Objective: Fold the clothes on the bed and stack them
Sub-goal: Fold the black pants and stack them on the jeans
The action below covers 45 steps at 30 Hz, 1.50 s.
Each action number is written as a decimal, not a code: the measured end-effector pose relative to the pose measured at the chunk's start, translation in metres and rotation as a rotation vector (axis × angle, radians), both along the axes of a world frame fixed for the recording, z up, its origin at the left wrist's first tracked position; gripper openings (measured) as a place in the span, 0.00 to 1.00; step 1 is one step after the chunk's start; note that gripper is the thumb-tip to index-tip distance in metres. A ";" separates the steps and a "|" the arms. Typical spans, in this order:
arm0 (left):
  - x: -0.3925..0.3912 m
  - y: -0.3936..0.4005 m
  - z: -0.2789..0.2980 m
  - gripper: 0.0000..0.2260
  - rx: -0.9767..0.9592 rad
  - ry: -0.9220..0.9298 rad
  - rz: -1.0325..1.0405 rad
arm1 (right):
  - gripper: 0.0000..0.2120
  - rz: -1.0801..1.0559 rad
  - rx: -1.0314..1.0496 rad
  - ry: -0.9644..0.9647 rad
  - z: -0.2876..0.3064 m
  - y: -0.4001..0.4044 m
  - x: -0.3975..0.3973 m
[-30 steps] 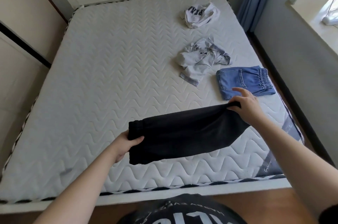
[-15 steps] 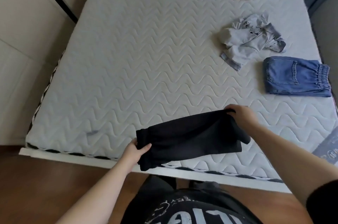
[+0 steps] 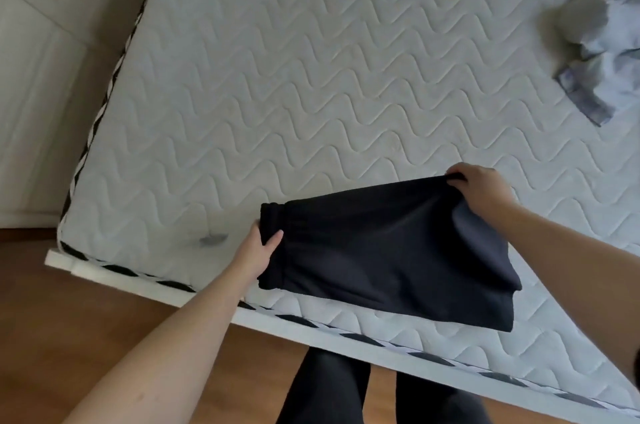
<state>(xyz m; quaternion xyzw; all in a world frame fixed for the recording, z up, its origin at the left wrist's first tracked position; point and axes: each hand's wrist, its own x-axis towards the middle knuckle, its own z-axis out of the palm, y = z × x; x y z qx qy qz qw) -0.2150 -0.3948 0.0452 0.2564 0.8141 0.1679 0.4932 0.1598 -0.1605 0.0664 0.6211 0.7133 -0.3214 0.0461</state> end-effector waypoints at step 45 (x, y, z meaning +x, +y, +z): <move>0.285 0.198 -0.093 0.26 0.553 0.563 -1.285 | 0.19 -0.856 -0.253 0.386 -0.100 -0.065 0.130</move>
